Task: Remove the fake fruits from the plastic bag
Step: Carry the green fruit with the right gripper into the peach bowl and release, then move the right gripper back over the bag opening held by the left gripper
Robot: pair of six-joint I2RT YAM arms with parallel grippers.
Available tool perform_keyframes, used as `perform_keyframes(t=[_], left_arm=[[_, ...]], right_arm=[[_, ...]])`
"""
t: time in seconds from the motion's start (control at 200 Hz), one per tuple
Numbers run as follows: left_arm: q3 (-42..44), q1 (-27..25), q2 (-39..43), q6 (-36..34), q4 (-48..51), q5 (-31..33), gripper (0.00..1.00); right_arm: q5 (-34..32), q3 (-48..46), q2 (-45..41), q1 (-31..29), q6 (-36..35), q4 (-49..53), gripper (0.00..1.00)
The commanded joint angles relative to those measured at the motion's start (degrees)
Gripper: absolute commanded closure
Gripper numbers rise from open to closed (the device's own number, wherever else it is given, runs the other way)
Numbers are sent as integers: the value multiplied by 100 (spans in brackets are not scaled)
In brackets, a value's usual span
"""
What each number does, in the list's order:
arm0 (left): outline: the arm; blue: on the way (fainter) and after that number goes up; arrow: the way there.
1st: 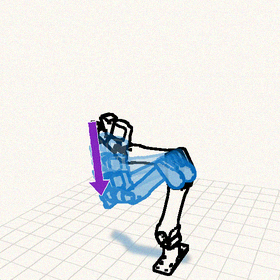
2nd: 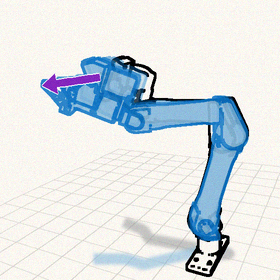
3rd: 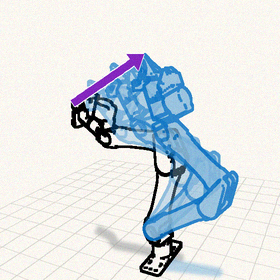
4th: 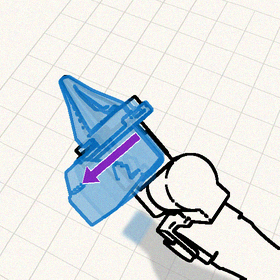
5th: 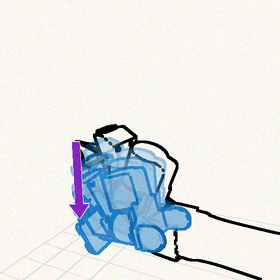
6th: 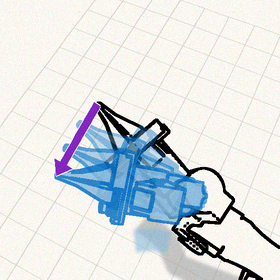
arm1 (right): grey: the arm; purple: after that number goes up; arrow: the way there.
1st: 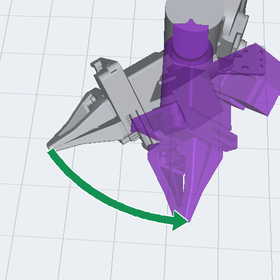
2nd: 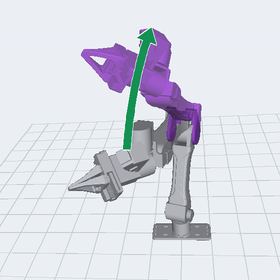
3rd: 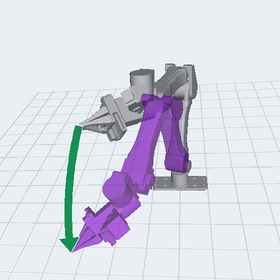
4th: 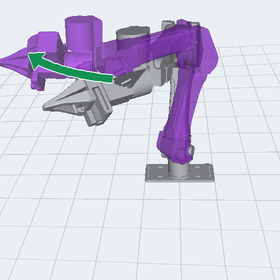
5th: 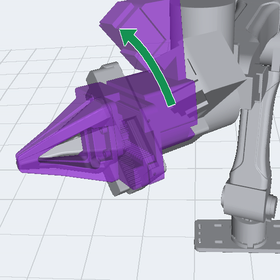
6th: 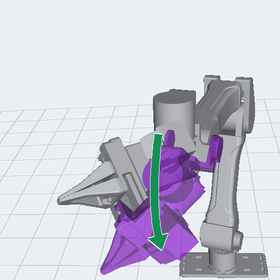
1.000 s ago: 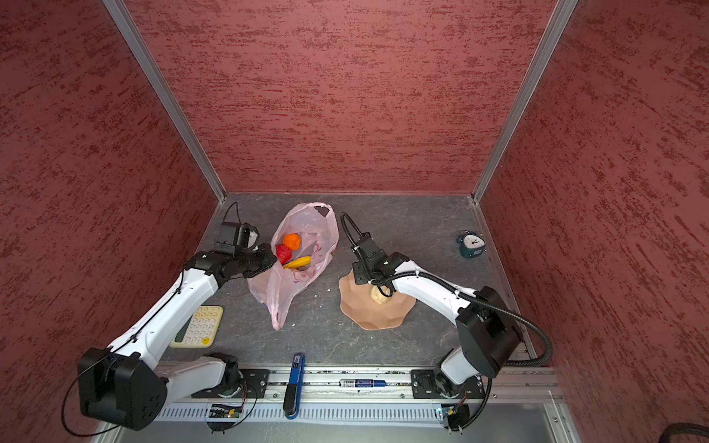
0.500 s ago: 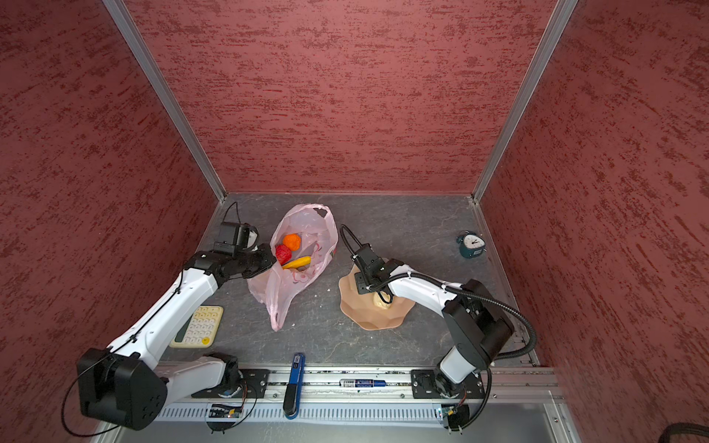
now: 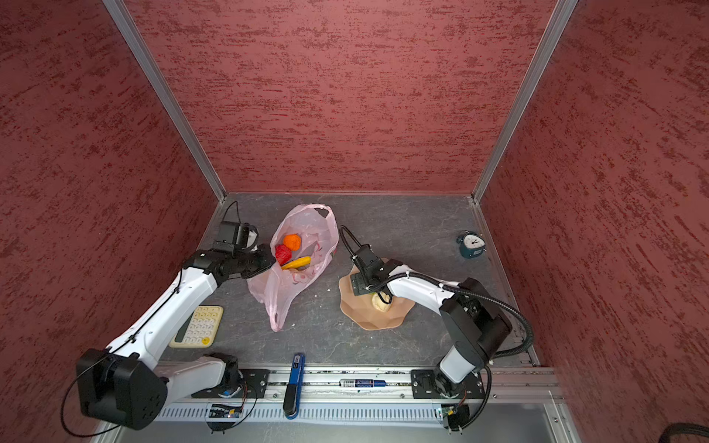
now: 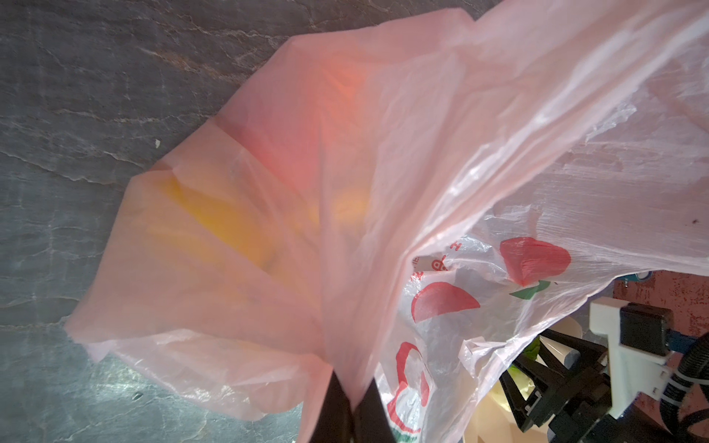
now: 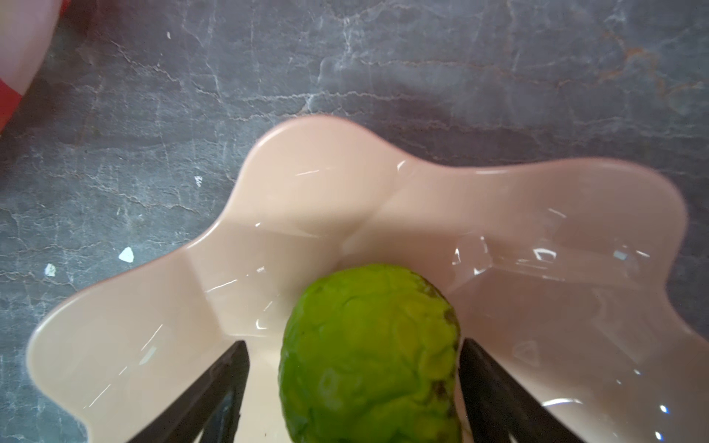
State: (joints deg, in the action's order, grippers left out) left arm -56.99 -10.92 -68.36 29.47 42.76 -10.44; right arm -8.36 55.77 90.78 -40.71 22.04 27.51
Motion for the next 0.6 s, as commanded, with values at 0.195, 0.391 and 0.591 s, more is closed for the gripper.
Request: perform_keyframes(t=[0.195, 0.391, 0.591], left_arm=[[34, -13, 136, -190, 365, 10, 100], [105, -184, 161, -17, 229, 77, 100], [40, -279, 66, 51, 127, 73, 100]], right_arm=[[257, 835, -1351, 10, 38, 191, 15], [1342, 949, -1853, -45, 456, -595, 32], [1678, 1397, -1199, -737, 564, -1305, 36]])
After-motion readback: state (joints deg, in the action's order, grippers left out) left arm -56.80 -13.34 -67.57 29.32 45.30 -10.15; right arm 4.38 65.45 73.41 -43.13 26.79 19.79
